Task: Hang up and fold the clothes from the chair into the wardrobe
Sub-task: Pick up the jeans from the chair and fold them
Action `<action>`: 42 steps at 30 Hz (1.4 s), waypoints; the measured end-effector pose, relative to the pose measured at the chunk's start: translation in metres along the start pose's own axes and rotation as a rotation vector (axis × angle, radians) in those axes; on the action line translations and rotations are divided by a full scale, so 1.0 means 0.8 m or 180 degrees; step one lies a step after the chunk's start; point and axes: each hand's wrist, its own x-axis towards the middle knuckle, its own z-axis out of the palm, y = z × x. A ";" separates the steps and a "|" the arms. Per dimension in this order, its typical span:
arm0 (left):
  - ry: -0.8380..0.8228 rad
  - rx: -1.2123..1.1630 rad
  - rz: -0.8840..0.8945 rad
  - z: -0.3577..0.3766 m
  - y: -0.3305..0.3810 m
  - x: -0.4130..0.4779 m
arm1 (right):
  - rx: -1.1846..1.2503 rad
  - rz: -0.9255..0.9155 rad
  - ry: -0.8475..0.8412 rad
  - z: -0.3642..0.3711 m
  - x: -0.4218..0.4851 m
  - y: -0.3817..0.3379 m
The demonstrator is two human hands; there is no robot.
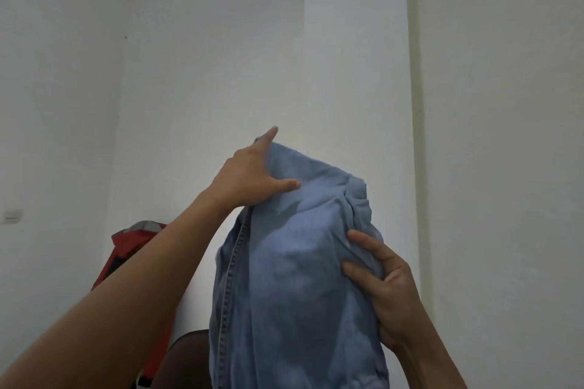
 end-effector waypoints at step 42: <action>0.0524 -0.2892 -0.0716 0.126 -0.093 -0.148 | -0.0595 0.1001 -0.0302 -0.016 0.067 0.014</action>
